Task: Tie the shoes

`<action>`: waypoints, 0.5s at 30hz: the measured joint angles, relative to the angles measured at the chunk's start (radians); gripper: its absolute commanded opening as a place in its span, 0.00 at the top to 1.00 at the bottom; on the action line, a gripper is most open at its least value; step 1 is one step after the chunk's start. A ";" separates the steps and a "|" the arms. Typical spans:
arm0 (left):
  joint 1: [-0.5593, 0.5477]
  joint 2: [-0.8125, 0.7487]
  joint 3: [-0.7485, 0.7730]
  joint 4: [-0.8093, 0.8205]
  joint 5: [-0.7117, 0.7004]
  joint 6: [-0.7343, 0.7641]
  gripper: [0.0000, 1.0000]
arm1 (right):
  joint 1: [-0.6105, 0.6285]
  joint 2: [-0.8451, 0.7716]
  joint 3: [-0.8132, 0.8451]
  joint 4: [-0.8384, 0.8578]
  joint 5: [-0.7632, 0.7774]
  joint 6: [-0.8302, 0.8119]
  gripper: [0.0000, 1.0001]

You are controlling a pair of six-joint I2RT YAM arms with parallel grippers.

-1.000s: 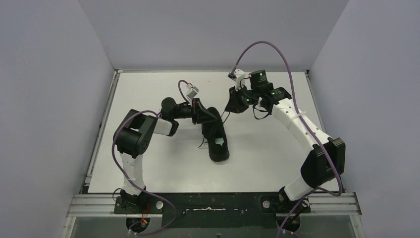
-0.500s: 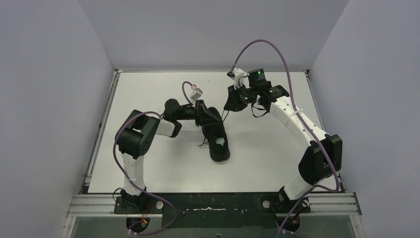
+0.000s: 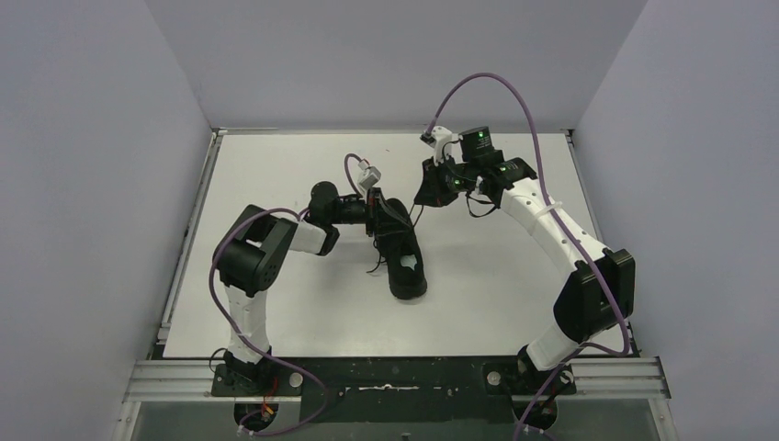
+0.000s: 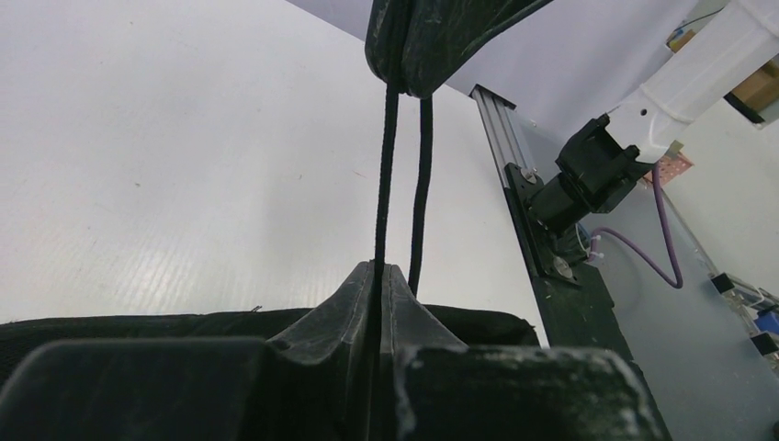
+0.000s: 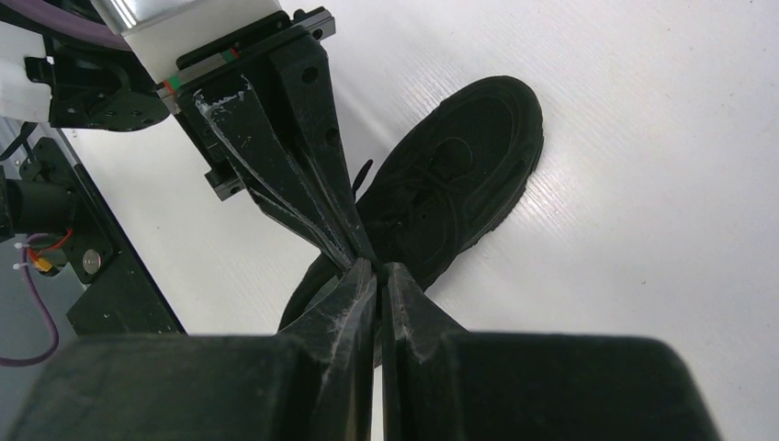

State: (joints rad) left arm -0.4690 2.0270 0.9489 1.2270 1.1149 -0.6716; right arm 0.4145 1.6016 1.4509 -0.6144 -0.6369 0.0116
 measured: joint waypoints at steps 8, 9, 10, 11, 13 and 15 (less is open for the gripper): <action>0.003 -0.072 0.000 -0.179 -0.042 0.061 1.00 | 0.004 0.000 0.014 -0.030 0.215 0.071 0.59; 0.003 -0.084 0.000 -0.210 -0.050 0.076 1.00 | 0.004 0.001 0.026 -0.047 0.266 0.106 0.58; 0.003 -0.098 0.000 -0.245 -0.063 0.088 1.00 | 0.004 0.003 0.040 -0.060 0.305 0.136 0.57; 0.003 -0.110 0.000 -0.274 -0.072 0.098 1.00 | 0.004 0.006 0.052 -0.073 0.331 0.159 0.55; 0.003 -0.126 -0.002 -0.313 -0.090 0.107 1.00 | 0.004 0.012 0.070 -0.090 0.364 0.211 0.54; 0.003 -0.136 -0.008 -0.341 -0.109 0.108 1.00 | 0.005 0.008 0.055 -0.095 0.370 0.240 0.52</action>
State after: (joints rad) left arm -0.4660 1.8908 0.9409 0.8856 1.0058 -0.5636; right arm 0.4194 1.6093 1.5059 -0.7097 -0.2665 0.2520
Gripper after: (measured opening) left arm 0.011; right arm 0.458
